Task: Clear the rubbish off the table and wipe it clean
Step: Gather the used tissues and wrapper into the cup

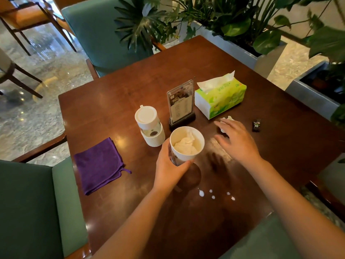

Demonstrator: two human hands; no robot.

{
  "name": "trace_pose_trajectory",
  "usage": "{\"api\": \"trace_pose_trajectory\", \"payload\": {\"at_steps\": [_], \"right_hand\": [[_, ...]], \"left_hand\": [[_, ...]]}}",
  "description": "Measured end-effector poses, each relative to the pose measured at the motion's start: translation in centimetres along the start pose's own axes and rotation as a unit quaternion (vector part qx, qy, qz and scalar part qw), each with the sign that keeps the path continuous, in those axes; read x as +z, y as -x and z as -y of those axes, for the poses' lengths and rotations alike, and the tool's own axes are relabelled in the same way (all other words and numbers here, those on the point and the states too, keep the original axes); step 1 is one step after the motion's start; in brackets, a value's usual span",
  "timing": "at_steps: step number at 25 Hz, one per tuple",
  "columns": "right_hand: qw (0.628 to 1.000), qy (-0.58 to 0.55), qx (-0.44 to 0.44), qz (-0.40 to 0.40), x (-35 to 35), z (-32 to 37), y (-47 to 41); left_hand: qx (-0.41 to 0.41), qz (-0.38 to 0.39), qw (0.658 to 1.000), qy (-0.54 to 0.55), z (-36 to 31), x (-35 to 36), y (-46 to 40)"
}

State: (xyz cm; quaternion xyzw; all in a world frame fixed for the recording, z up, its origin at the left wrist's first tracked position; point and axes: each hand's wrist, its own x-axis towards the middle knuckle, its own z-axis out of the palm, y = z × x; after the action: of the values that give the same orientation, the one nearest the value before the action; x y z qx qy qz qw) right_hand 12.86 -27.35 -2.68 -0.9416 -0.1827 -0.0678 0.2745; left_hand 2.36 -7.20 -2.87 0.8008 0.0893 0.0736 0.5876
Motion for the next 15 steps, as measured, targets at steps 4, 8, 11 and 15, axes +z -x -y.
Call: {"api": "trace_pose_trajectory", "payload": {"at_steps": [4,8,11,15], "right_hand": [[0.983,0.112,0.088,0.112,3.0,-5.1,-1.5],[0.978,0.113,0.110,0.138,4.8,-6.5,-3.0],[0.979,0.131,0.102,0.119,4.9,-7.3,-2.3],[0.990,0.082,0.093,0.071,4.7,-8.1,-1.7]], "left_hand": [[-0.015,0.000,1.000,-0.007,0.9,0.8,-0.9],[-0.017,0.002,1.000,-0.011,1.4,1.4,-1.8],[-0.014,0.009,1.000,-0.014,1.2,2.0,-2.2],[-0.002,0.012,1.000,-0.022,1.0,3.0,-2.7]]}}
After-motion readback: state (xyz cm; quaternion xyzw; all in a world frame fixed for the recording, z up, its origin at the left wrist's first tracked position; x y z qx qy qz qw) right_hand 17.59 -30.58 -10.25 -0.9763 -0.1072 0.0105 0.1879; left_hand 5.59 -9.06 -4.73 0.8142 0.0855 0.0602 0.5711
